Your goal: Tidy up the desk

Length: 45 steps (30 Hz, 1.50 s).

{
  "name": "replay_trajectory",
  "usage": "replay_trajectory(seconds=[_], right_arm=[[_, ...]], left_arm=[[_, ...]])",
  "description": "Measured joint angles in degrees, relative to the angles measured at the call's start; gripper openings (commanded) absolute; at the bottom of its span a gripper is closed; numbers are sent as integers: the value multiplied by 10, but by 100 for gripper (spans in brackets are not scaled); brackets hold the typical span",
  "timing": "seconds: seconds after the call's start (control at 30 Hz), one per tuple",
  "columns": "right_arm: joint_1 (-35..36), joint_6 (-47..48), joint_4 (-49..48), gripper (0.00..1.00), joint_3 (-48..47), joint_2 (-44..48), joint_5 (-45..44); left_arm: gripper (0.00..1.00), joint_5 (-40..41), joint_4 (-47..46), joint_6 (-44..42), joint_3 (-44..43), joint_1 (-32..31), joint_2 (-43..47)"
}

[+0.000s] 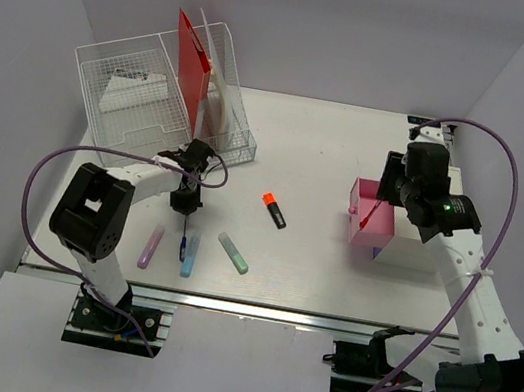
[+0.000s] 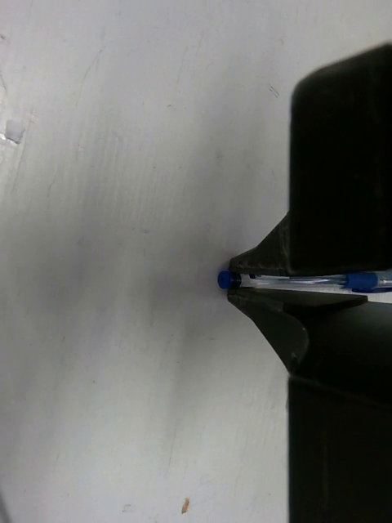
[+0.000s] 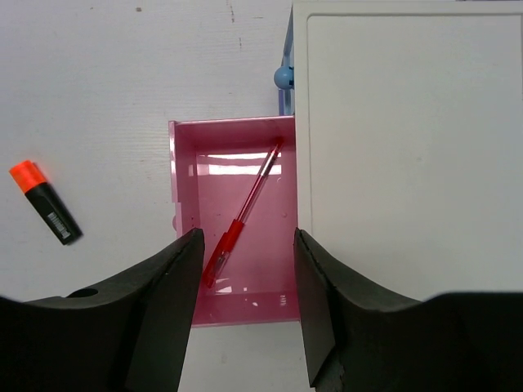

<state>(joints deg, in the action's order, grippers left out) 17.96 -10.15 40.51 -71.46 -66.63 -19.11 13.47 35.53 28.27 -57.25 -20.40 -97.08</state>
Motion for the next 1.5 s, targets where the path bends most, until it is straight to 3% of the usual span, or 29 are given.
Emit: replay_trajectory(seconds=[0.23, 0.4, 0.57, 0.73, 0.97, 1.23, 1.5], right_arm=[[0, -2, 1, 54, 0, 13, 1], [0, -2, 1, 54, 0, 28, 1], [0, -5, 1, 54, 0, 47, 0], [0, -15, 1, 54, 0, 62, -7], [0, -54, -18, 56, 11, 122, -55], [0, -64, -37, 58, 43, 189, -77], [0, -74, -37, 58, 55, 189, -96]], left_arm=[[0, 1, 49, -20, -56, 0, -13], [0, -5, 76, -41, -113, -1, 52], [0, -23, 50, -53, -167, -1, 147], [0, -54, -10, -35, -214, -45, 165], [0, -71, -129, 29, -387, -191, 8], [0, -79, -198, 115, -620, -244, -226], [0, -36, -249, 149, -681, -316, -322]])
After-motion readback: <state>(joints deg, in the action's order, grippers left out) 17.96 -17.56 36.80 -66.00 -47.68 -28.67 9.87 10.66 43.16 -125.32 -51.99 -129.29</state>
